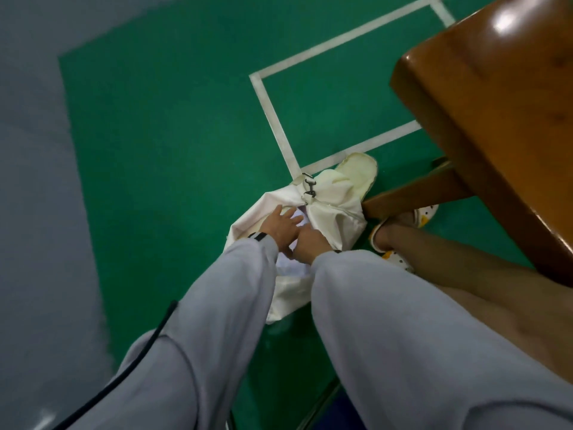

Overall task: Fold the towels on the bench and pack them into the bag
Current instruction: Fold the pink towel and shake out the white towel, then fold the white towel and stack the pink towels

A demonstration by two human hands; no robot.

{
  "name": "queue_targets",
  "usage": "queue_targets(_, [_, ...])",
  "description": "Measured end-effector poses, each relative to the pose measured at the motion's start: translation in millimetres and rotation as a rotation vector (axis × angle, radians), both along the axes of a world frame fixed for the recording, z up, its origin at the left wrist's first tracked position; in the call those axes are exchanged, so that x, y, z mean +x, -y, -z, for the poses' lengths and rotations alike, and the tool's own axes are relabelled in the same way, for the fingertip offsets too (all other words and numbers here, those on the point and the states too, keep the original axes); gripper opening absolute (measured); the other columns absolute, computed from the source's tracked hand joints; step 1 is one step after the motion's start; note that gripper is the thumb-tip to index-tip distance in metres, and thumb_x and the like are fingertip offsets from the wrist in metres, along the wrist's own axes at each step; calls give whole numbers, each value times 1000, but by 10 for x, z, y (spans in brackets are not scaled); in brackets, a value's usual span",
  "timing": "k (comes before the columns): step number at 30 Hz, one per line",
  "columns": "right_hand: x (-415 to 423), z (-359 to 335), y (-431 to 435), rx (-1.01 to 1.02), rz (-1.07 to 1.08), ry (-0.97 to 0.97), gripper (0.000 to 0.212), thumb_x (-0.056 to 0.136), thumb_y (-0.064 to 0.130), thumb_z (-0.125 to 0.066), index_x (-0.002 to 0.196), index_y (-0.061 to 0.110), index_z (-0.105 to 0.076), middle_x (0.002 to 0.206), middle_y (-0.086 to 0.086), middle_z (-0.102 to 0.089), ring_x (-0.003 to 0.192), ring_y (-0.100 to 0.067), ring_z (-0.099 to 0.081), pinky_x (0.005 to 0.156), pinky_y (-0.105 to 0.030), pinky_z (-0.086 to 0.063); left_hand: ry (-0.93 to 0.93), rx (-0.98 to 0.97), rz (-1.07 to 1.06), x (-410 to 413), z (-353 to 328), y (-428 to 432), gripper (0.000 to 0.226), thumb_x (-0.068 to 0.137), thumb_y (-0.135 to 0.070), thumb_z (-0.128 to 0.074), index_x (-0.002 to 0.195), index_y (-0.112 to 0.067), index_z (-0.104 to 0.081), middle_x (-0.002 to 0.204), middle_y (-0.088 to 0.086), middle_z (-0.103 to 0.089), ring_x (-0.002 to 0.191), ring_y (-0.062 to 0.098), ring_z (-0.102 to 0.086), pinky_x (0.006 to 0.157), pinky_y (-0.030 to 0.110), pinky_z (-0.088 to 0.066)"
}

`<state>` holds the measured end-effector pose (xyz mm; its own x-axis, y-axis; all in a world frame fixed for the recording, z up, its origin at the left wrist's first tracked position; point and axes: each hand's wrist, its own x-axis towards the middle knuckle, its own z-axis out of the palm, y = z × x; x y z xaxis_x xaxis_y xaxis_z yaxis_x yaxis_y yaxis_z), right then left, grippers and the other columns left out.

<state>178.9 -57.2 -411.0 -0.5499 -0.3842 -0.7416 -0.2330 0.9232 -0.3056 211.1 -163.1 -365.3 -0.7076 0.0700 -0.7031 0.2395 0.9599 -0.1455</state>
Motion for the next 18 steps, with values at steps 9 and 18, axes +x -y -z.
queue_targets(9, [-389,-1796,-513,-80,-8,-170,45,92,19,-58,136,14,-48,135,-14,-56,126,-35,-55,105,-47,-48,-334,305,-327,-452,-1380,-418,32,93,-27,-59,124,-19,-63,121,9,-67,115,33,-60,91,42,-50])
queue_targets(18, [-812,-3189,-1359,-81,-19,-533,32,89,18,-58,121,14,-61,121,-12,-63,112,-35,-61,97,-46,-51,-454,404,-389,-1099,-2598,-1255,17,92,-17,-52,103,-18,-65,115,11,-70,103,37,-65,89,48,-54])
